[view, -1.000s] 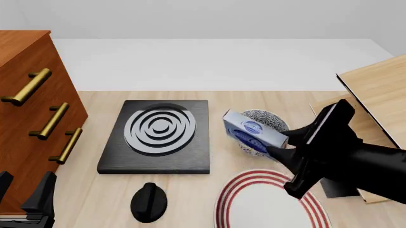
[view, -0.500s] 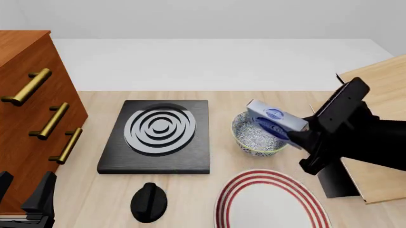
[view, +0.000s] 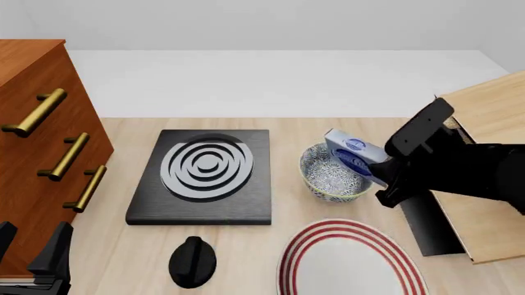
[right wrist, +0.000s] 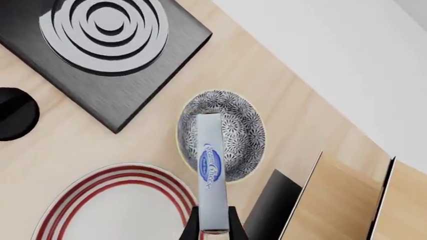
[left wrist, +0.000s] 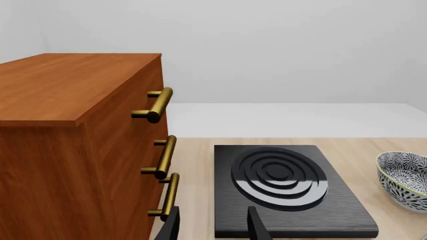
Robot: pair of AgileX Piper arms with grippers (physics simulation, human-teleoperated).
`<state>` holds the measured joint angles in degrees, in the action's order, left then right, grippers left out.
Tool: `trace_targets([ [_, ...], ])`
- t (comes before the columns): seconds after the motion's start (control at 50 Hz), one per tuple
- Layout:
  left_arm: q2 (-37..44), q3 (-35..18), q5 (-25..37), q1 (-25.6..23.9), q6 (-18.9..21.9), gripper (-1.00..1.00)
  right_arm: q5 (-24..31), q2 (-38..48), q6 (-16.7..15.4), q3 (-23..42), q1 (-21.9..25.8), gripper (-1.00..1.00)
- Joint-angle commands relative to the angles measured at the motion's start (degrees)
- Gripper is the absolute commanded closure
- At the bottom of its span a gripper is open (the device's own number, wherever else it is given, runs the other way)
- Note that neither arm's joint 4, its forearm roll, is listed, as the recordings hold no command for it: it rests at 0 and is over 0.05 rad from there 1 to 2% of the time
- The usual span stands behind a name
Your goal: Pick up the cream cheese and put it in the bowl.
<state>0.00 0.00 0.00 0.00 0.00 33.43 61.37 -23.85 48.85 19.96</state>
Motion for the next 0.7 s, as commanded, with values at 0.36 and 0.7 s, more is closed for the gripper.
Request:
trace_targets([
  [0.36, 0.0, 0.0, 0.0, 0.0, 0.0, -1.0, -7.37, 9.17, 1.61, 0.16, -3.18, 1.0],
  [0.7, 0.0, 0.0, 0.0, 0.0, 0.0, -1.0, -13.52, 14.62, 3.51, -1.67, -3.63, 1.0],
])
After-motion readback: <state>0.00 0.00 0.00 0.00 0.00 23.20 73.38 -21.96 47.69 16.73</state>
